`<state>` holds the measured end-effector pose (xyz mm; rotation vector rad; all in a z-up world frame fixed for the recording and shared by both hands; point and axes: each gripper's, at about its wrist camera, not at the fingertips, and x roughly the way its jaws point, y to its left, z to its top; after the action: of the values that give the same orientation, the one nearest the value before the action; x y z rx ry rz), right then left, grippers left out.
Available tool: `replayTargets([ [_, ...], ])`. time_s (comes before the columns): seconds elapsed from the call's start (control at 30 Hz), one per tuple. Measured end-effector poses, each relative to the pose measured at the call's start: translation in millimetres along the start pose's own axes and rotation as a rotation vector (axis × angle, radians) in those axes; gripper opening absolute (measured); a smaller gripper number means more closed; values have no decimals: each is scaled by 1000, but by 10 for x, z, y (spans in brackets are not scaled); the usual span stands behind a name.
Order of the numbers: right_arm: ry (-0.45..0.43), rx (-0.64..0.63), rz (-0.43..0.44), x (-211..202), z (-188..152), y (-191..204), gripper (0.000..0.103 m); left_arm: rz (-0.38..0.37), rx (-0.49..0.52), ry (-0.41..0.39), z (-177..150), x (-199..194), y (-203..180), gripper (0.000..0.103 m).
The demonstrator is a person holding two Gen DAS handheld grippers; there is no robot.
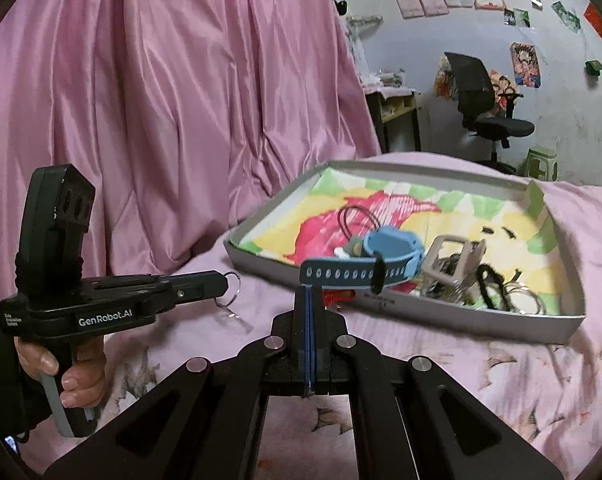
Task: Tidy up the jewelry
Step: 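Carry the key rings into the tray with the left gripper while the right gripper drops the red string there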
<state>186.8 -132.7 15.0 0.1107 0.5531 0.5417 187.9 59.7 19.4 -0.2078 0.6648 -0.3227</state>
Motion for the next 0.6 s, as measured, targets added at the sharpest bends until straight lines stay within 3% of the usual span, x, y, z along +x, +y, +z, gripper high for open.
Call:
replayTargets([
  [0.27, -55, -4, -13, -204, 125, -32, 1, 9, 17, -53, 208, -99, -154, 4],
  [0.6, -119, -1, -89, -209, 469, -274, 1, 87, -64, -91, 450, 189, -147, 4],
])
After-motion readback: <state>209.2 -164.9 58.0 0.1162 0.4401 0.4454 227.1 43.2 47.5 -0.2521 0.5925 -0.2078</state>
